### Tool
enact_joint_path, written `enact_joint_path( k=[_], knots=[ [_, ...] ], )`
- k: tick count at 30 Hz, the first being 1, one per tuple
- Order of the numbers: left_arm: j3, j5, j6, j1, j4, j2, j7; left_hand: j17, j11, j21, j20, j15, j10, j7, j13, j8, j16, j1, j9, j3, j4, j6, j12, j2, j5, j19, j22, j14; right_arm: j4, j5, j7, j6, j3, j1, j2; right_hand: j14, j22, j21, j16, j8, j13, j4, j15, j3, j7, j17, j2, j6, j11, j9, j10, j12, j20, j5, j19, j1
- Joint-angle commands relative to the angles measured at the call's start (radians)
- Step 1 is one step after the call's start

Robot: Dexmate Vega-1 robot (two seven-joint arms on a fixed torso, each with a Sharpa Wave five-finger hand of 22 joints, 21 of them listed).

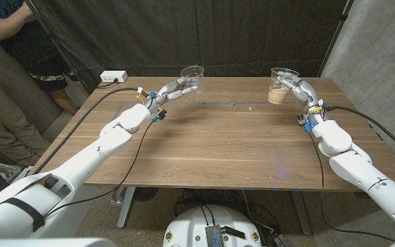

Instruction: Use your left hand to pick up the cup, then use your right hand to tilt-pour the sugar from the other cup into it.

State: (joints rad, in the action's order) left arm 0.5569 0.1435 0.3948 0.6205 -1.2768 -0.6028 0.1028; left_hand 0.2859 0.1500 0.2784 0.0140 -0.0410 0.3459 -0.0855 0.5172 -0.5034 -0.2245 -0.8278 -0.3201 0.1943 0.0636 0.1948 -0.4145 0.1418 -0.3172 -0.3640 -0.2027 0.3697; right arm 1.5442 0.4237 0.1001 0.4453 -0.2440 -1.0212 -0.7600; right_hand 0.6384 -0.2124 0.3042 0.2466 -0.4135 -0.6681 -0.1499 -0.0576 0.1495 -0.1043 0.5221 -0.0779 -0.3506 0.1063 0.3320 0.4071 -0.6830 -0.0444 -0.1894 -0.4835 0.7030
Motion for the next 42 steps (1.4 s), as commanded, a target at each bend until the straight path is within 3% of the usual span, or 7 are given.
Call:
enact_joint_path(
  k=[1,13,21,35,42],
  knots=[
    [0.003,0.007,0.028,-0.006,0.022,-0.004,0.016,0.005,0.004,-0.003,-0.004,-0.108,0.005,0.005,0.006,-0.005,0.003,-0.007,-0.003,0.007,0.002,0.003,-0.006,0.002,0.002,-0.003,-0.002,0.011,0.095,0.044,-0.03,-0.103,0.038,-0.027,-0.083,0.008,-0.005,0.001,-0.004,-0.003,-0.003,0.015,-0.171,0.015,0.004,0.004,0.001,-0.008,-0.013,0.005,-0.002,-0.001,-0.1,0.0,-0.009,-0.008],
    [0.01,0.016,0.06,-0.012,0.043,0.004,0.034,0.007,0.004,-0.003,-0.002,-0.11,0.009,0.005,0.008,-0.009,0.004,-0.009,-0.003,0.008,0.004,0.011,-0.009,0.003,0.008,-0.004,-0.002,0.014,0.138,0.043,-0.033,-0.119,0.069,-0.041,-0.119,0.01,-0.005,0.001,-0.004,-0.002,-0.001,0.017,-0.174,0.015,0.007,0.005,0.001,-0.007,-0.013,0.006,0.005,-0.001,-0.097,0.0,-0.01,-0.011],
    [0.016,0.021,0.061,-0.016,0.046,0.004,0.048,0.008,0.001,-0.002,0.001,-0.112,0.013,0.004,0.009,-0.01,0.004,-0.012,-0.003,0.008,0.004,0.014,-0.011,0.004,0.011,-0.005,-0.002,0.016,0.147,0.04,-0.022,-0.123,0.078,-0.035,-0.115,0.014,-0.005,0.001,-0.004,-0.001,-0.001,0.015,-0.174,0.017,0.007,0.006,0.0,-0.008,-0.015,0.007,0.006,0.0,-0.097,-0.001,-0.011,-0.008],
    [0.023,0.023,0.061,-0.027,0.061,0.01,0.063,0.01,0.0,-0.003,0.006,-0.111,0.012,0.007,0.011,-0.012,0.006,-0.015,-0.002,0.008,0.005,0.015,-0.012,0.006,0.016,-0.004,-0.002,0.017,0.151,0.029,-0.04,-0.105,0.091,-0.009,-0.127,0.016,-0.005,0.001,-0.005,-0.001,-0.004,0.013,-0.174,0.02,0.009,0.008,-0.002,-0.01,-0.01,0.008,0.008,0.001,-0.096,-0.001,-0.011,-0.004],
    [0.027,0.025,0.065,-0.034,0.073,0.014,0.075,0.011,0.002,-0.003,0.007,-0.111,0.011,0.006,0.011,-0.01,0.007,-0.016,-0.002,0.008,0.005,0.012,-0.012,0.006,0.018,-0.005,-0.002,0.016,0.177,0.038,-0.058,-0.145,0.104,0.022,-0.154,0.018,-0.005,0.001,-0.005,0.0,-0.005,0.012,-0.174,0.021,0.011,0.008,-0.002,-0.01,-0.013,0.008,0.012,0.0,-0.095,-0.001,-0.011,-0.003]
  ],
)
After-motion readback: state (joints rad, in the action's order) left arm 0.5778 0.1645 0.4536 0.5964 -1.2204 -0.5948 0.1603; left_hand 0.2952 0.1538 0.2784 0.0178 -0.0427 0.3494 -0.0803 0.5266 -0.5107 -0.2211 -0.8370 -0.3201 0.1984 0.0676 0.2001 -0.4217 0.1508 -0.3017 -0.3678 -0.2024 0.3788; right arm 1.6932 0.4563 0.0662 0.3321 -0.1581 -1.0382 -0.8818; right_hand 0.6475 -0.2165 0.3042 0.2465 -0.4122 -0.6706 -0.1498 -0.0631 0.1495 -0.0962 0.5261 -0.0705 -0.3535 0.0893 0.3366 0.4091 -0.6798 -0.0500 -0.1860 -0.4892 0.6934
